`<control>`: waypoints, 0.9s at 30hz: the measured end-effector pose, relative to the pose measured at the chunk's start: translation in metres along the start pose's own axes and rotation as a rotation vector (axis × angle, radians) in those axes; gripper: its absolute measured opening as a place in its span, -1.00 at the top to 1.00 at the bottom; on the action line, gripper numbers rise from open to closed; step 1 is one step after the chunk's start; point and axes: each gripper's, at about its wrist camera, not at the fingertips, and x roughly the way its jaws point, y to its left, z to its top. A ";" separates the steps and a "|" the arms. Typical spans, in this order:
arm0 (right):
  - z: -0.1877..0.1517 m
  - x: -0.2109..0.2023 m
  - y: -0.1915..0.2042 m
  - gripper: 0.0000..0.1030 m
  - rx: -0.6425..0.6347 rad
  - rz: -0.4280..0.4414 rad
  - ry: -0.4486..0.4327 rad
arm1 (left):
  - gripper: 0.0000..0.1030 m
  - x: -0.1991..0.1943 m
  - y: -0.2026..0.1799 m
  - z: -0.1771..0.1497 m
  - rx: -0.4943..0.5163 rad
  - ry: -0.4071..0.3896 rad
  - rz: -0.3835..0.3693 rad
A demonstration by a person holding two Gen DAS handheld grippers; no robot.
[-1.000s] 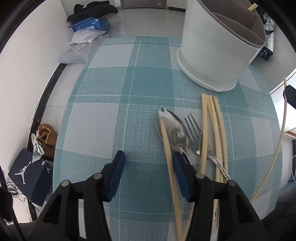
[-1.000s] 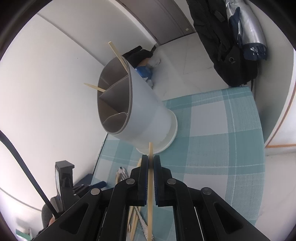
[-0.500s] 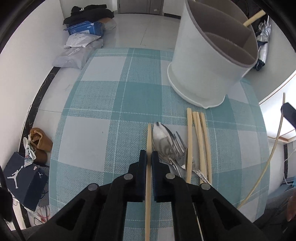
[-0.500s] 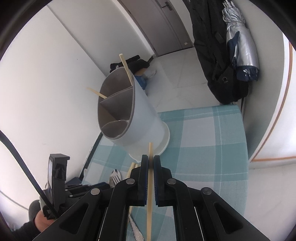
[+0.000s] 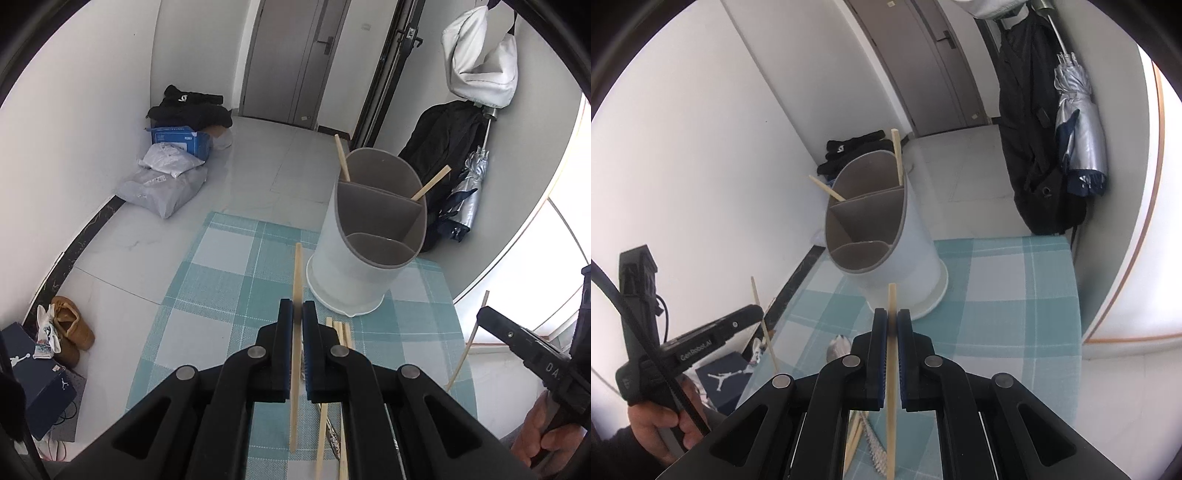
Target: Organize utensils
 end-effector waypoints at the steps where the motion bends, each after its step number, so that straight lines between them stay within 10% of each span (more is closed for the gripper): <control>1: -0.002 -0.002 0.003 0.91 -0.004 -0.002 -0.007 | 0.97 -0.002 0.000 0.001 0.001 0.000 -0.008; 27: -0.027 -0.040 0.026 0.92 0.074 -0.046 -0.116 | 1.00 -0.040 -0.015 -0.004 0.101 0.001 -0.073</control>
